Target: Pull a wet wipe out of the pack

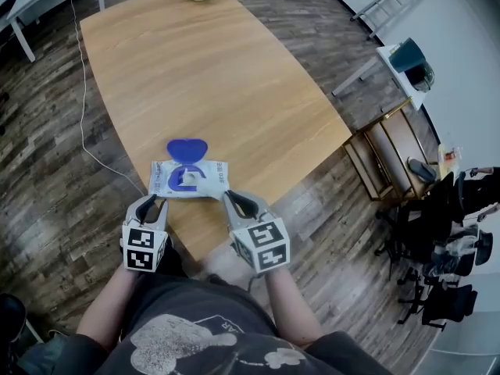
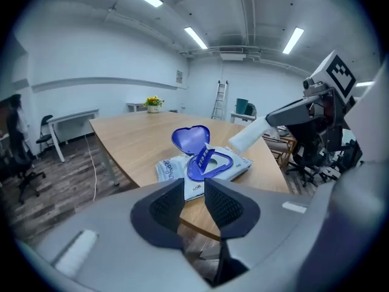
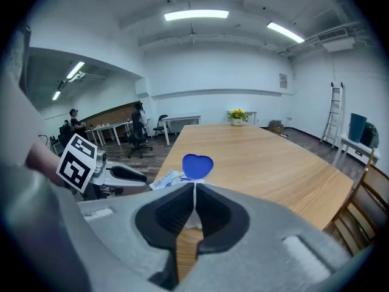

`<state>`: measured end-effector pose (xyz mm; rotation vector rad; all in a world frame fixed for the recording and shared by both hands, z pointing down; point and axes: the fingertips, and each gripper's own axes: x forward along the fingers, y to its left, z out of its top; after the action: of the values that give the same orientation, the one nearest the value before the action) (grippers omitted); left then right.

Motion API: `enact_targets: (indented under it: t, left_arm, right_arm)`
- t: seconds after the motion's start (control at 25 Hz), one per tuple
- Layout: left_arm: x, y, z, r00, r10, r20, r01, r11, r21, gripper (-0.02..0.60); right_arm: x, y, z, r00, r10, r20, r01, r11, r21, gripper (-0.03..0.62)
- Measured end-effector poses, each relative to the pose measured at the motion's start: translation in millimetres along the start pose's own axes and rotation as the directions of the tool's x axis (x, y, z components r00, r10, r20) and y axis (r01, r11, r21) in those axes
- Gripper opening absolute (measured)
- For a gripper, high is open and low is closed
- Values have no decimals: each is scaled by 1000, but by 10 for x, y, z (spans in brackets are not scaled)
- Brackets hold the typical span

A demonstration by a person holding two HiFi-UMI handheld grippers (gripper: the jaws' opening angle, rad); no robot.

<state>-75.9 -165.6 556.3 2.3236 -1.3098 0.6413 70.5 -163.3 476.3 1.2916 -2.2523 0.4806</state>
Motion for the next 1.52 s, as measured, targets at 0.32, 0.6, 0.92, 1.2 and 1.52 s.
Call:
enact_targets:
  t: [0.32,0.6,0.92,1.2,1.52]
  left_arm:
    - [-434,-316,112,977,179,111,-175,984,-45,61]
    - [-750,-769,-86,961,240,135,-226,968,-111,34]
    - [-1118,-1268,-241,946,273,176,-251,958,-136,20]
    - [-1452,-1569,-231,934,279,225,-244,955,-169,18]
    - [-1754,-1591,-443,932,266,245,-222,956,-191,18]
  right_arm:
    - [-528,-43,-215,994,82,65,-80,996,-35,5]
    - [-1021,10,-594,986,152,69,-148,987,-69,3]
    - [-1455,-13,-963,979,182,89,-177,983,-56,4]
    - [-1704,81,-1147,975,204,87,-200,979,-44,4]
    - [-1806,412,-1313,974,204,97,-204,979,-16,4]
